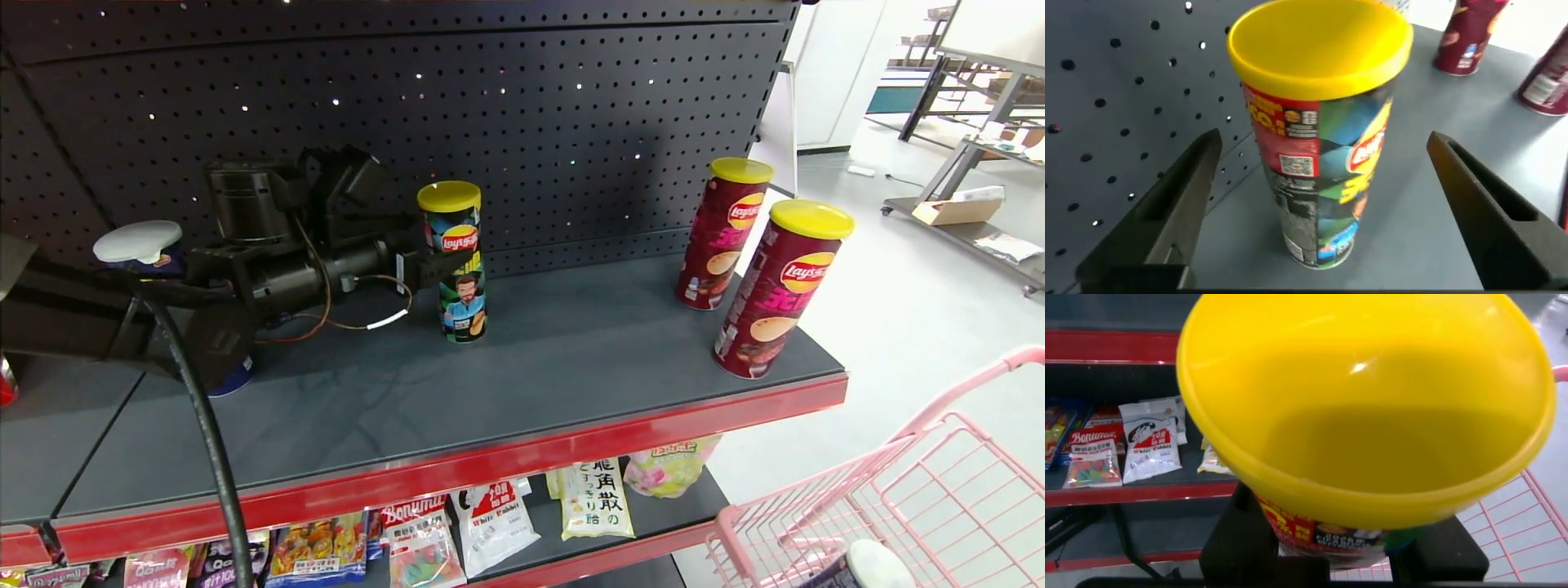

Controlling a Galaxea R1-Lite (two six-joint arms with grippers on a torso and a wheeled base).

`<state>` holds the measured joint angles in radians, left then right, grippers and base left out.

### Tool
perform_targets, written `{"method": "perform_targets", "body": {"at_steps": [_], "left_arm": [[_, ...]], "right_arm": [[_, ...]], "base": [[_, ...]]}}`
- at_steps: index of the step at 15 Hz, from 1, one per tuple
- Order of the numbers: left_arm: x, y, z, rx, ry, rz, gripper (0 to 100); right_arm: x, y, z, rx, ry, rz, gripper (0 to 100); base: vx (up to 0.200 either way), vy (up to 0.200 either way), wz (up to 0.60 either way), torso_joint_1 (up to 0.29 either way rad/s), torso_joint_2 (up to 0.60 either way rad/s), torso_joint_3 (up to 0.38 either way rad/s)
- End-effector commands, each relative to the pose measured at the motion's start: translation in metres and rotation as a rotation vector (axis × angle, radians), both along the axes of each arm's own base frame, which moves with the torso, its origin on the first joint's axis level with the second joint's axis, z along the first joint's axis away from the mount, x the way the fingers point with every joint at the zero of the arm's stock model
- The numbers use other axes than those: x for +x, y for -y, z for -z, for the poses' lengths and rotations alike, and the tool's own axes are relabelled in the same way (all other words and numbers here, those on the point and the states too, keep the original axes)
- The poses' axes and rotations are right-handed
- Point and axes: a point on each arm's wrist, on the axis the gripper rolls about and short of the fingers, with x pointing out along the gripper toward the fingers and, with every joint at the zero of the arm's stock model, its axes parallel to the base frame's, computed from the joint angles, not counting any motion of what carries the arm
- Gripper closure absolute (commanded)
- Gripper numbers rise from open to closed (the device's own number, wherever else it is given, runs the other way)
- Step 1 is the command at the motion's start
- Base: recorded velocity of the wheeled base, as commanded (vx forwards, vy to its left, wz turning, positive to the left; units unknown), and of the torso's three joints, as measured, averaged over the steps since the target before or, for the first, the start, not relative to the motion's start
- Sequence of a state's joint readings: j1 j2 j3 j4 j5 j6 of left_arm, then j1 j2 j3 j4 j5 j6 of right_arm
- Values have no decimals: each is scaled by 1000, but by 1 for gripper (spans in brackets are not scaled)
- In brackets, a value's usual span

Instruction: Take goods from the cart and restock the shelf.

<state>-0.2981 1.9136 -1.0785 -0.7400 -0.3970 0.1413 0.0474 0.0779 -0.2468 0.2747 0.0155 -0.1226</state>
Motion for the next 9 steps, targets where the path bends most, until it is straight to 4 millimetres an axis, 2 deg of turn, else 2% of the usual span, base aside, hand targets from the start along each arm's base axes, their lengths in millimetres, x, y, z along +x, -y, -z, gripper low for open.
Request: {"method": "perform_targets", "body": {"at_steps": [1,9], "left_arm": [[7,7,5,3,-6,1,0],[33,22,4,-9,39,-15,0]], "right_arm": [[0,0,0,0,-2,2,100],[0,0,-1,0,0,2,100]], "base": [[0,0,0,0,0,0],[0,0,0,0,0,0]]}}
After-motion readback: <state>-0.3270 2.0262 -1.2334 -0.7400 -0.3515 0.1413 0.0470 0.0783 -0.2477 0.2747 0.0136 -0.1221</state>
